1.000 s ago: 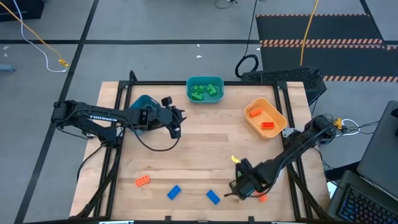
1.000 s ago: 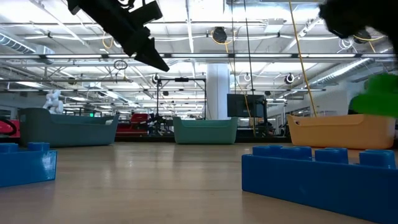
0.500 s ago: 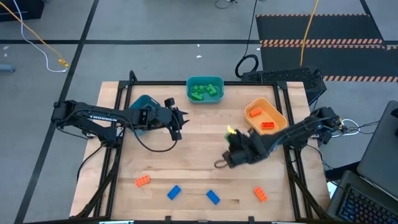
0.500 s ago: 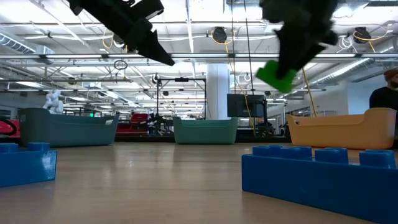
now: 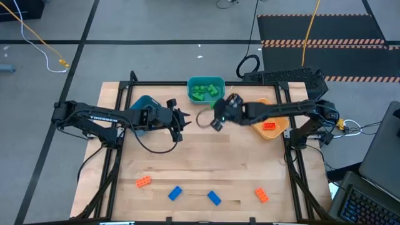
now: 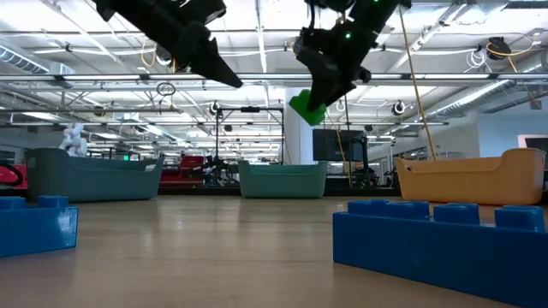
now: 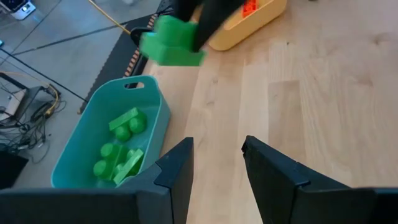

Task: Sort & place blocks by color
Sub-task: Put the green game piece into the green bin

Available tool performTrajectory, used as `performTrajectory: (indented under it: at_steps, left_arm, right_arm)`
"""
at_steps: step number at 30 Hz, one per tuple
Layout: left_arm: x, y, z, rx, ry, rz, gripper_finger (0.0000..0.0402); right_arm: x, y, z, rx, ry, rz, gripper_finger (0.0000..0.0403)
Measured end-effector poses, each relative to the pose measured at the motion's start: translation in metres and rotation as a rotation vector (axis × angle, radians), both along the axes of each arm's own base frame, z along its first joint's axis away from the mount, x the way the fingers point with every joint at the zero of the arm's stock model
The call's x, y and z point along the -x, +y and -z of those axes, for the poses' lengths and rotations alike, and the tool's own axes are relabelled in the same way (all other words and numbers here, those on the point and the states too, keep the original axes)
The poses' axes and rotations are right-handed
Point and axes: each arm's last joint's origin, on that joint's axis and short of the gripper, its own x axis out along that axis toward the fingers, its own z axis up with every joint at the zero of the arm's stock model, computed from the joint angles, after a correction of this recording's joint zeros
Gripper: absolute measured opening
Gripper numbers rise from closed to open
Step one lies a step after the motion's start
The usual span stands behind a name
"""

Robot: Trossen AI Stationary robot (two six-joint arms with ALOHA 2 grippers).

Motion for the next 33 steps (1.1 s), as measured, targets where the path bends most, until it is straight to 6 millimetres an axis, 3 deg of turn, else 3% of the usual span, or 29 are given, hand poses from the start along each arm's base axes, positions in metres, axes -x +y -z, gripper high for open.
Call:
performTrajectory:
  at_steps: [7,15,26,33]
  left_arm:
    - [0.001,0.000,0.002,-0.005,0.023,0.003,0.0145]
    - [0.001,0.000,0.002,-0.012,0.028,0.006,0.0145]
    - [0.001,0.000,0.001,-0.012,0.021,0.005,0.0145]
    - [0.001,0.000,0.001,-0.012,0.020,0.005,0.0145]
  right_arm:
    - [0.001,-0.047,-0.005,0.010,-0.041,-0.007,0.0107]
    - [0.007,-0.082,-0.009,0.017,-0.071,-0.003,0.0107]
    - [0.007,-0.104,-0.013,0.046,-0.144,-0.045,0.0107]
    - [0.011,-0.112,-0.002,0.029,-0.176,-0.058,0.0107]
